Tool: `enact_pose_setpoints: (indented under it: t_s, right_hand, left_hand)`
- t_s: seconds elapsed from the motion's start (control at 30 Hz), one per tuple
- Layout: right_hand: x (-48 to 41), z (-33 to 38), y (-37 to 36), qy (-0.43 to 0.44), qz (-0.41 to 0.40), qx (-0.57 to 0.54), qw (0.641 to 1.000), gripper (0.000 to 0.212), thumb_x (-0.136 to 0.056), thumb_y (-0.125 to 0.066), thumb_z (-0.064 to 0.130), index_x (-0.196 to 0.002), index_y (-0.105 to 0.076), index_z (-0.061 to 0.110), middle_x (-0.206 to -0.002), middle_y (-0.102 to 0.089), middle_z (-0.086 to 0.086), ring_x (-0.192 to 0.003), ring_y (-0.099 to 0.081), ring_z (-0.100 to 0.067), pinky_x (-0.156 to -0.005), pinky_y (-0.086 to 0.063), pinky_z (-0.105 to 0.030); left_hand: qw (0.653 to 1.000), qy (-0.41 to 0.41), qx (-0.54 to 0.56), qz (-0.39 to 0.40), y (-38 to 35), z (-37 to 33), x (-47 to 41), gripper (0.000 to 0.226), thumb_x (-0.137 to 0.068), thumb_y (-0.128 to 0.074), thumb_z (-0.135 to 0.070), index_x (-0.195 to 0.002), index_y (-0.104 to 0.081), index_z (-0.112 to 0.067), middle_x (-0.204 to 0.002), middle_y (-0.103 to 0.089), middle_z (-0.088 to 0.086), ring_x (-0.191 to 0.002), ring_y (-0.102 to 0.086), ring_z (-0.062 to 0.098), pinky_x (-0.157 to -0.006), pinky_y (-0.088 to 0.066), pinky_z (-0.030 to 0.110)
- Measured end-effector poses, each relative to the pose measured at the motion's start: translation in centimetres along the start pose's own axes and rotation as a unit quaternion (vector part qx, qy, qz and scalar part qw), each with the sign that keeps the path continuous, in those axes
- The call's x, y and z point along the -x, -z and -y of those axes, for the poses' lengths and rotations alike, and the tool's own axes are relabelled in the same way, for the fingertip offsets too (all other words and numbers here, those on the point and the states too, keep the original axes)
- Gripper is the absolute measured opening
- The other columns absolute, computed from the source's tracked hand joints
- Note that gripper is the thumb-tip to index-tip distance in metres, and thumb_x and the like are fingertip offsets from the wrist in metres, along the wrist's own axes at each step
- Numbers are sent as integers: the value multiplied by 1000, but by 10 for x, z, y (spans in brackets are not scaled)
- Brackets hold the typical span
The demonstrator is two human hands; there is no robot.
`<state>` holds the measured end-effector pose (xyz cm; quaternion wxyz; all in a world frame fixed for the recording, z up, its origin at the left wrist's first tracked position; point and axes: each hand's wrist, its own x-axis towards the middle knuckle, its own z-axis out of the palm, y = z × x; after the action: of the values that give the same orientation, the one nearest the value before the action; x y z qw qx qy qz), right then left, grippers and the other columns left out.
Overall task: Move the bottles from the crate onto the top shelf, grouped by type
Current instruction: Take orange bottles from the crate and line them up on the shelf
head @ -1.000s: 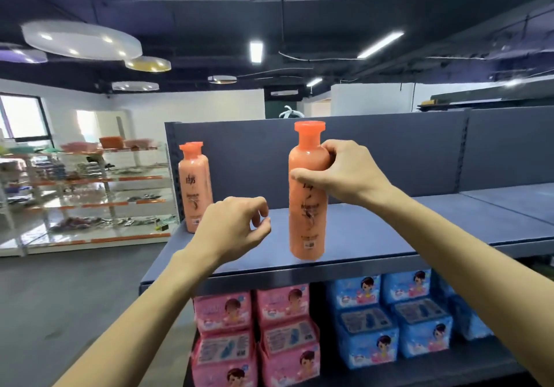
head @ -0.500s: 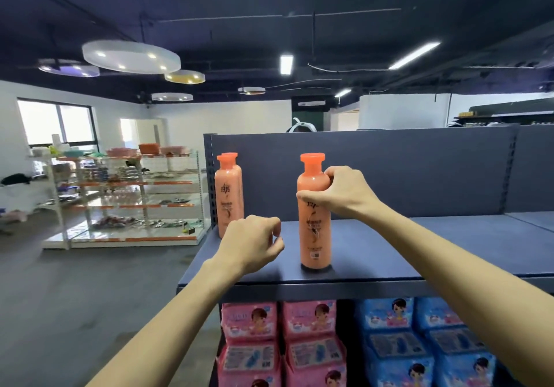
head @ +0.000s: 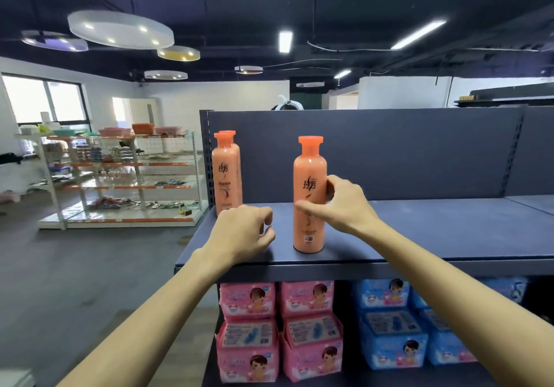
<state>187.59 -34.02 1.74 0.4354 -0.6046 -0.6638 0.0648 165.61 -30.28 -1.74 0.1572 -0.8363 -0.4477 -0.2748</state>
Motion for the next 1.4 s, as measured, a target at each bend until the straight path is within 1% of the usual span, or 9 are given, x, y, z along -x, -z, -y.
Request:
enact_pose_setpoints:
  t_s: [0.1,0.17,0.23,0.33,0.5,0.7,0.83,1.2,1.4]
  right_hand:
    - [17,-17,-10,-4,40,27,999,48,-69,-82,51,-103,-59,28,-94,-63,19,-83,-55,8,-58,-39,-7]
    - [23,-24,-17,-19,48,31,998,50,-69,-82,51,-108,-61,26,-100,-66,14,-88,-56,1,-61,-37,-8]
    - [22,-25,-21,-26,47,31,998,52,-69,-83,51,-108,-62,24,-101,-66,12,-90,-57,-5,-62,-37,-8]
    - [16,-18,-28,-25,56,38,997,51,-68,-85,52,-104,-63,23,-98,-66,11,-87,-57,-3,-60,-37,-9]
    - [6,2,-54,-19,60,31,998,53,-68,-85,50,-106,-64,19,-103,-68,5,-94,-60,-11,-68,-43,-20]
    - [-5,30,-93,-23,71,9,997,51,-69,-84,47,-105,-61,20,-102,-67,6,-88,-59,-6,-60,-41,-13]
    - [-13,47,-119,-19,70,12,997,50,-69,-83,48,-103,-60,20,-102,-67,5,-90,-60,-10,-67,-46,-23]
    - [-30,79,-168,-27,60,25,998,53,-70,-81,48,-104,-58,15,-104,-68,-1,-96,-63,-20,-79,-55,-36]
    - [-37,82,-177,-36,57,17,998,54,-70,-81,48,-105,-57,16,-106,-68,-1,-92,-62,-19,-70,-50,-28]
  left_hand:
    - [1000,7,10,-11,-1,11,5,13,-83,-52,-34,-87,-60,-26,-76,-67,-10,-76,-61,16,-62,-47,29]
    - [1000,17,11,-9,-1,18,8,13,-83,-52,-34,-88,-61,-26,-77,-68,-10,-76,-61,16,-62,-48,30]
    - [1000,27,6,-2,0,24,11,14,-83,-52,-35,-90,-60,-26,-79,-68,-10,-78,-62,17,-64,-49,30]
    - [999,36,7,-1,1,34,15,15,-83,-52,-36,-91,-60,-26,-80,-68,-10,-79,-62,18,-64,-47,29]
    - [998,58,6,11,5,57,23,16,-84,-53,-37,-93,-60,-26,-82,-68,-10,-81,-61,18,-64,-46,30]
    - [996,88,12,13,7,84,34,14,-84,-54,-38,-93,-59,-28,-84,-69,-9,-83,-62,18,-67,-49,31]
    - [994,109,28,16,7,101,40,14,-84,-55,-39,-93,-60,-29,-84,-68,-10,-84,-62,17,-68,-49,30]
    - [995,96,36,12,12,130,44,15,-84,-57,-40,-93,-60,-29,-85,-70,-9,-86,-63,19,-71,-50,33]
    - [994,99,51,-8,17,137,40,15,-83,-57,-41,-90,-59,-28,-80,-69,-12,-82,-64,17,-71,-51,32]
